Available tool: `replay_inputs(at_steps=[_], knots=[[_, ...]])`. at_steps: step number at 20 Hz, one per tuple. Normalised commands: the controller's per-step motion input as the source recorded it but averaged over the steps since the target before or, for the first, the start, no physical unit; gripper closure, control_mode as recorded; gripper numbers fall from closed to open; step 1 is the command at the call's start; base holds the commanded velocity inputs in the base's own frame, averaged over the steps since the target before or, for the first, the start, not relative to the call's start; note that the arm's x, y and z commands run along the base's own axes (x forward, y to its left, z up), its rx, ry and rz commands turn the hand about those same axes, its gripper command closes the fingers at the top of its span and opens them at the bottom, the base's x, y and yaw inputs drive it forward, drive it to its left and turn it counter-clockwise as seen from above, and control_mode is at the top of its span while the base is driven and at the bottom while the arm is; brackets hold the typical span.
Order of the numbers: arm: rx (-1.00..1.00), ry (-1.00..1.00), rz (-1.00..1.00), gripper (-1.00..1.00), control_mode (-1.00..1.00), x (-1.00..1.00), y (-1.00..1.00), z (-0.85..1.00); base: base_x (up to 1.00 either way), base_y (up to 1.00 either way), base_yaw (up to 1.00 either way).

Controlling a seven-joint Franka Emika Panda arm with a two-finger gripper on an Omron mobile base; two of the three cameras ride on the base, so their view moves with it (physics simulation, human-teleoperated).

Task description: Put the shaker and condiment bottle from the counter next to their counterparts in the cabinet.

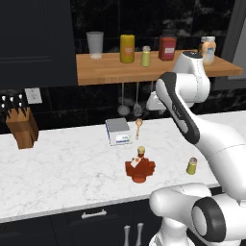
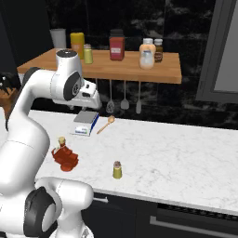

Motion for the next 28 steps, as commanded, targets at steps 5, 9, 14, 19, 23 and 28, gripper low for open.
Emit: replay_inputs(at_steps=[5, 9, 14, 19, 23, 28], knots=[[-0.01, -0.05, 0.0, -1.0, -1.0, -0.29, 0.02, 0.0, 0.0, 0.0, 0.0], [0.0, -0.1, 0.02, -1.0, -1.0, -0.44, -0.01, -0.06, 0.0, 0.0, 0.0], [0.0, -0.08, 0.28, -1.0, -1.0, -0.24, 0.09, -0.01, 0.0, 0.0, 0.0], [-0.02, 0.0, 0.23, -1.0, -1.0, -0.02, 0.51, -0.17, 0.0, 0.0, 0.0], [-0.02, -0.08, 0.04, -1.0, -1.0, -0.15, 0.35, -0.12, 0.0, 0.0, 0.0], [-0.01, -0.36, -0.02, -1.0, -1.0, -0.67, 0.1, -0.03, 0.0, 0.0, 0.0]])
